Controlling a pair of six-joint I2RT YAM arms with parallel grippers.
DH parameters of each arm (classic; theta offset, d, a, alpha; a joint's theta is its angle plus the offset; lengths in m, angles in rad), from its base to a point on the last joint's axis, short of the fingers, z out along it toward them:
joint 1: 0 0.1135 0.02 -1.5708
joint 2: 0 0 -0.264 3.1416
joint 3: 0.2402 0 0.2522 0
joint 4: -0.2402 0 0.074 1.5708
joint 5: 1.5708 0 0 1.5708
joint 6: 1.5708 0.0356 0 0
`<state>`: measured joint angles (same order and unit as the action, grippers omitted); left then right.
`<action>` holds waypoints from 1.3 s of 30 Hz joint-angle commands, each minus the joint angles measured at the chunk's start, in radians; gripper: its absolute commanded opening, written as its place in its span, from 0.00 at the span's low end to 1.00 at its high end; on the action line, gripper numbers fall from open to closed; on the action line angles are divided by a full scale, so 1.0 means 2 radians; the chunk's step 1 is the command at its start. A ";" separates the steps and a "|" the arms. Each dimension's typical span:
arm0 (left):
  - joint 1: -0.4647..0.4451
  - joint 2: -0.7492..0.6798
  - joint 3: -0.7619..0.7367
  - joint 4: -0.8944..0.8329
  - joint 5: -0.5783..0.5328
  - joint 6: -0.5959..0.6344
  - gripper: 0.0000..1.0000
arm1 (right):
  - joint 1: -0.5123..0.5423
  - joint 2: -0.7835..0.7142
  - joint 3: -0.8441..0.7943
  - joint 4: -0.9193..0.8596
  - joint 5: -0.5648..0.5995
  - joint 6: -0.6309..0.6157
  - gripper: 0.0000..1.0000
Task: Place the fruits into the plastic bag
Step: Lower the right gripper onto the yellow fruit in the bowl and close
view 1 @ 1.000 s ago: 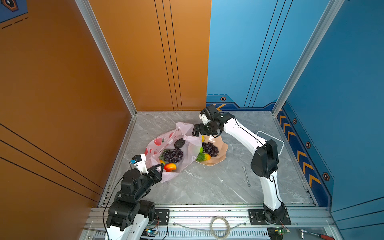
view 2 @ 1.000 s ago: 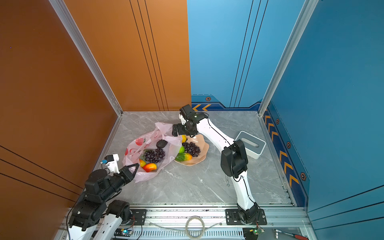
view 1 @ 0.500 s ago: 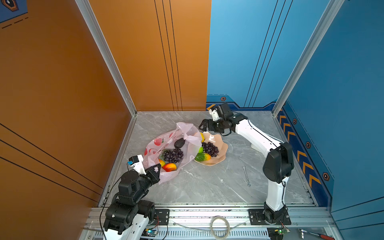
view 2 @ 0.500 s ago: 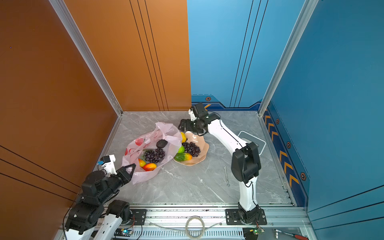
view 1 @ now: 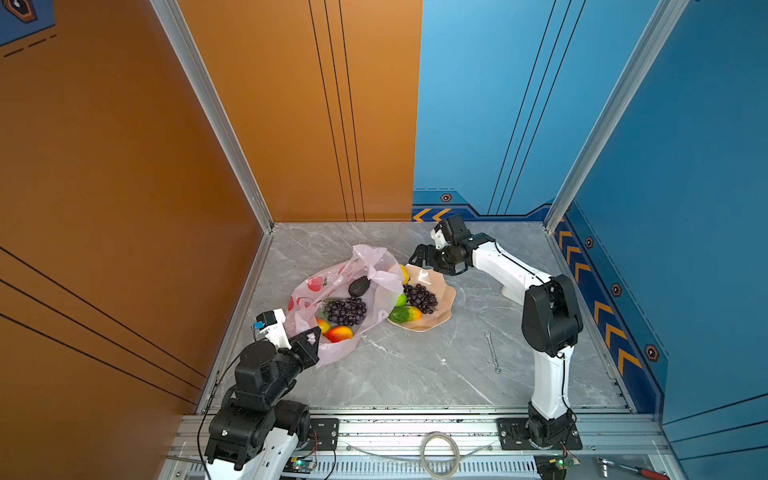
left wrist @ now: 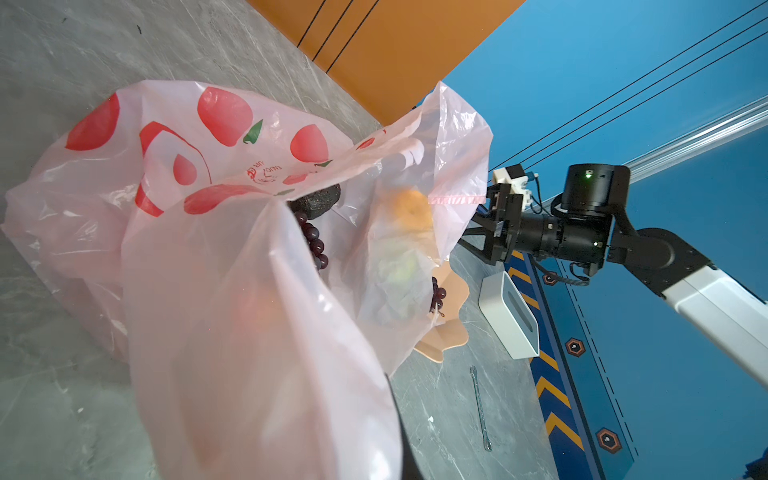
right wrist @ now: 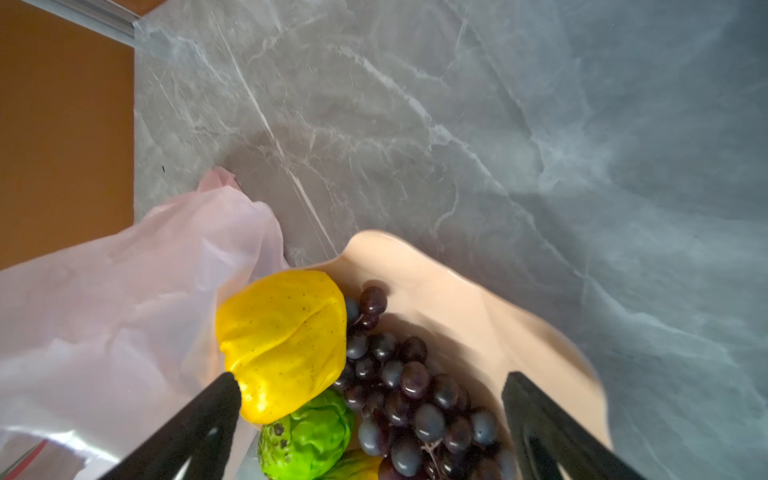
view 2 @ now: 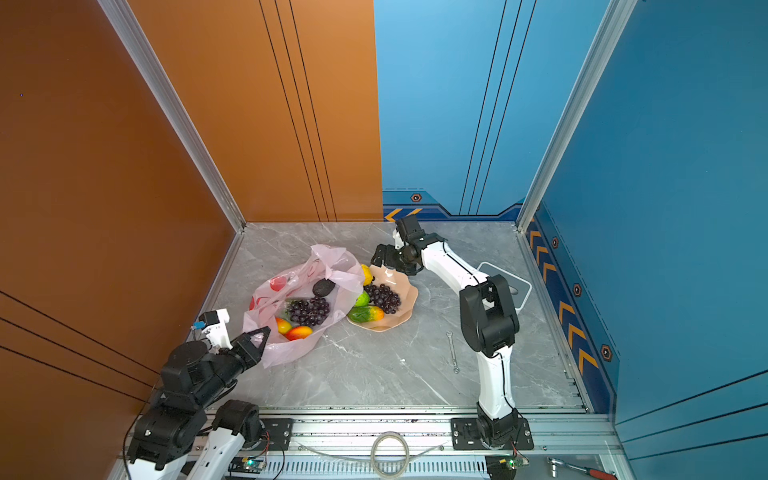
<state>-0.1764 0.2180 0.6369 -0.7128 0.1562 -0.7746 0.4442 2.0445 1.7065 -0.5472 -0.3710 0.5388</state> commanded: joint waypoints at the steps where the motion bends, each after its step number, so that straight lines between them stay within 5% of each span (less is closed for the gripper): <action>1: 0.004 -0.001 0.015 -0.012 -0.012 0.012 0.00 | 0.011 0.006 0.008 -0.011 0.000 -0.014 0.96; 32: 0.004 -0.019 0.030 -0.055 -0.015 0.025 0.00 | 0.068 0.106 0.125 -0.046 0.020 -0.019 0.96; 39: 0.004 -0.022 0.030 -0.058 -0.016 0.026 0.00 | 0.068 0.109 0.123 -0.046 0.025 -0.015 0.88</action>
<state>-0.1764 0.1886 0.6697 -0.8127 0.1448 -0.7479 0.5797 2.2574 1.9289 -0.6094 -0.3473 0.5129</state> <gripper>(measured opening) 0.045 0.893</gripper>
